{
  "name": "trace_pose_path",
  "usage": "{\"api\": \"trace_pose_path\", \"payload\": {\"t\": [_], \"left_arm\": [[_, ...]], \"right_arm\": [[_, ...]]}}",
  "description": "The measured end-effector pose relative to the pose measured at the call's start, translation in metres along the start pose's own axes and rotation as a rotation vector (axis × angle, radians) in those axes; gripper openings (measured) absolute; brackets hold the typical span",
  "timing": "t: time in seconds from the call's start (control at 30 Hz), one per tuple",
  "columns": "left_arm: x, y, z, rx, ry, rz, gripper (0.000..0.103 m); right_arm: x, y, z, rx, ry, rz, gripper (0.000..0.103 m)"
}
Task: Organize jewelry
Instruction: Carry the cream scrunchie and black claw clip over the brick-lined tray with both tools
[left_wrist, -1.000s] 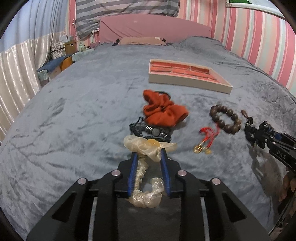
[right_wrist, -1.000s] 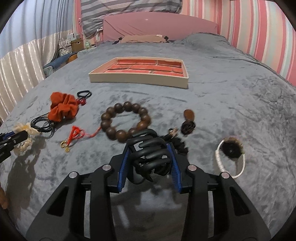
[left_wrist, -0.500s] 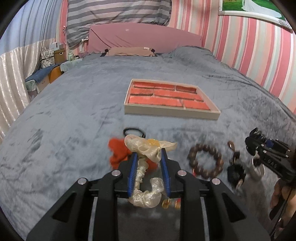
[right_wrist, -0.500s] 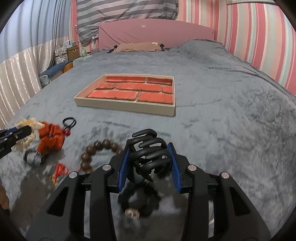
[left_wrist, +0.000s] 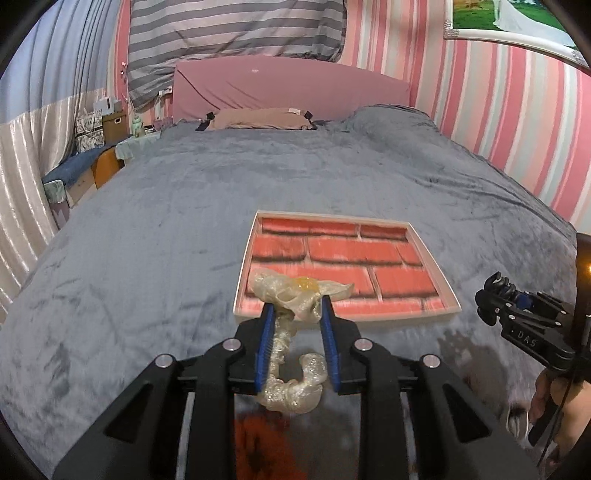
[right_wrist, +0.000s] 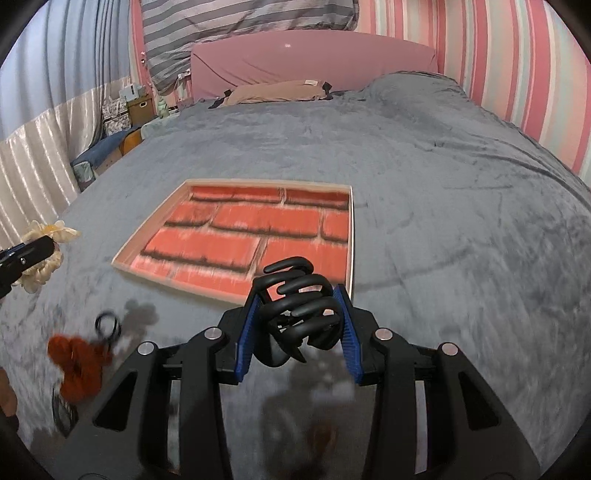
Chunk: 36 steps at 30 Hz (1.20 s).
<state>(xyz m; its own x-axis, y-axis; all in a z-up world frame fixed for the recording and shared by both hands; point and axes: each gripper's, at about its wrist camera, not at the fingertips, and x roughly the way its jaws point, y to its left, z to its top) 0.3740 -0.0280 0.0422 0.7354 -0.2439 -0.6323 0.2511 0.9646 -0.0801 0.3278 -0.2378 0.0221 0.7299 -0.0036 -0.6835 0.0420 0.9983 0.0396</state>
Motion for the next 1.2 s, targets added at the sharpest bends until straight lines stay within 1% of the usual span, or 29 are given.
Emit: {"api": "trace_pose_path", "payload": {"t": [0.17, 0.27, 0.37, 0.5, 0.63, 0.77, 0.87, 0.9, 1.03, 1.1, 1.2], "left_arm": [[0.05, -0.006, 0.039, 0.022, 0.032, 0.035, 0.025], [0.082, -0.009, 0.061, 0.033, 0.054, 0.048, 0.025], [0.113, -0.01, 0.08, 0.023, 0.072, 0.051, 0.025], [0.152, -0.006, 0.099, -0.009, 0.098, 0.046, 0.025], [0.193, -0.011, 0.103, 0.021, 0.132, 0.07, 0.025], [0.233, -0.011, 0.097, 0.02, 0.181, 0.073, 0.025], [0.254, -0.011, 0.092, 0.024, 0.212, 0.077, 0.025], [0.261, -0.01, 0.091, 0.027, 0.223, 0.078, 0.025], [0.277, -0.009, 0.089, 0.037, 0.255, 0.073, 0.025], [0.282, -0.009, 0.088, 0.045, 0.26, 0.084, 0.025], [0.29, -0.008, 0.087, 0.04, 0.271, 0.078, 0.025]], "right_arm": [[0.04, -0.004, 0.042, 0.014, 0.009, -0.007, 0.04], [0.069, -0.012, 0.066, 0.055, 0.036, 0.001, 0.04], [0.097, -0.017, 0.087, 0.078, 0.059, 0.0, 0.04], [0.14, -0.02, 0.106, 0.085, 0.101, -0.01, 0.04], [0.172, -0.022, 0.109, 0.093, 0.132, -0.005, 0.04], [0.201, -0.026, 0.106, 0.091, 0.173, -0.002, 0.04], [0.217, -0.025, 0.103, 0.08, 0.223, -0.008, 0.04], [0.22, -0.025, 0.103, 0.075, 0.226, -0.012, 0.04], [0.229, -0.025, 0.103, 0.06, 0.242, -0.032, 0.04], [0.234, -0.026, 0.103, 0.059, 0.248, -0.034, 0.04], [0.238, -0.024, 0.103, 0.049, 0.256, -0.036, 0.04]]}}
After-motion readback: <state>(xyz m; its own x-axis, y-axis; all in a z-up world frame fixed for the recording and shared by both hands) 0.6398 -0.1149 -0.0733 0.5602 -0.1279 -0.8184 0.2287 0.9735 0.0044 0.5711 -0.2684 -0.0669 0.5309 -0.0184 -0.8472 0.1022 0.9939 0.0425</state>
